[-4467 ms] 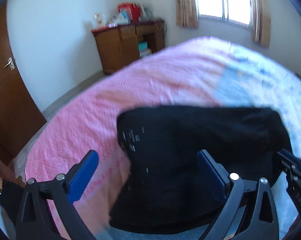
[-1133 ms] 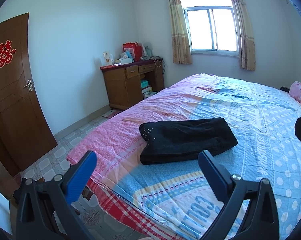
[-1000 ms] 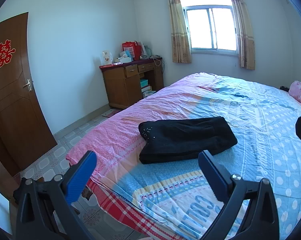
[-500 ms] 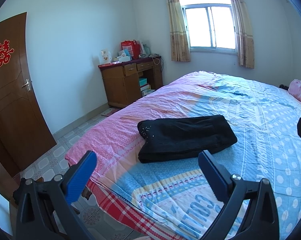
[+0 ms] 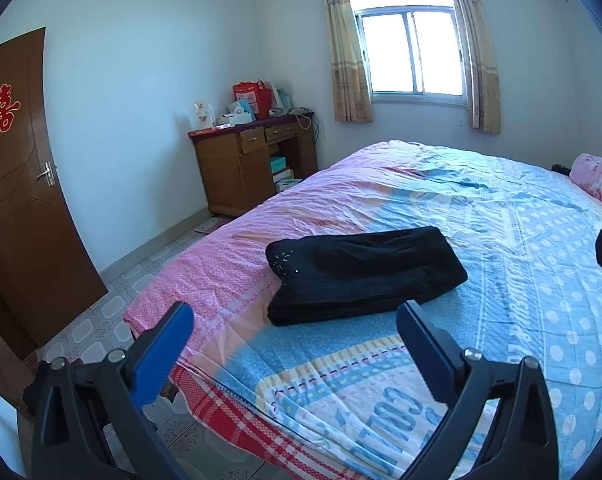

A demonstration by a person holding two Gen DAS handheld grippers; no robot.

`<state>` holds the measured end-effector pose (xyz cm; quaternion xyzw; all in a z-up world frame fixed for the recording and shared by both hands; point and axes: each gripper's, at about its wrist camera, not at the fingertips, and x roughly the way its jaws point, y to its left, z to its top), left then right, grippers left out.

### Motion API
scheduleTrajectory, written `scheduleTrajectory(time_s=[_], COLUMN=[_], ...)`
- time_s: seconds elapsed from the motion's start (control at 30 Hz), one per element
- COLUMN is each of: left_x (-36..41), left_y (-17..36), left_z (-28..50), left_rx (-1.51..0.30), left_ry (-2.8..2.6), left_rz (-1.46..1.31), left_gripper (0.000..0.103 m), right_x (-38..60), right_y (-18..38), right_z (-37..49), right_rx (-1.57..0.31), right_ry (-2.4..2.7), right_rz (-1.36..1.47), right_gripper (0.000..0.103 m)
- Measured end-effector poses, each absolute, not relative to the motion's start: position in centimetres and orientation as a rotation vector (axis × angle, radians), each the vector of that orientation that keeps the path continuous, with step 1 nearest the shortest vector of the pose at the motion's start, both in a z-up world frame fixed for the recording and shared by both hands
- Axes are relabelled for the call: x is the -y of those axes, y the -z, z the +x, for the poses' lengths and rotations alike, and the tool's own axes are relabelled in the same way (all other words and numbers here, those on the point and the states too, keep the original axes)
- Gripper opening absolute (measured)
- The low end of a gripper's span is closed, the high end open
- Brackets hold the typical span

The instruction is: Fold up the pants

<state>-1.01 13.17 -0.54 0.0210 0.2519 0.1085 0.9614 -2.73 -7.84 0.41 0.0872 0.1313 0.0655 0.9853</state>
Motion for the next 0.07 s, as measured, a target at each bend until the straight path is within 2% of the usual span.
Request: scheduleTrajectory(time_s=[0.07], left_x=[-13.32], left_y=[0.41], left_z=[-1.00], left_rx=[-0.513], left_ry=[-0.215], left_rz=[0.028], left_gripper=[0.103], right_x=[7.88], right_y=[-0.41], right_z=[-2.76], right_rx=[-0.263], right_ry=[-0.129], right_rz=[0.176], right_gripper=[0.082])
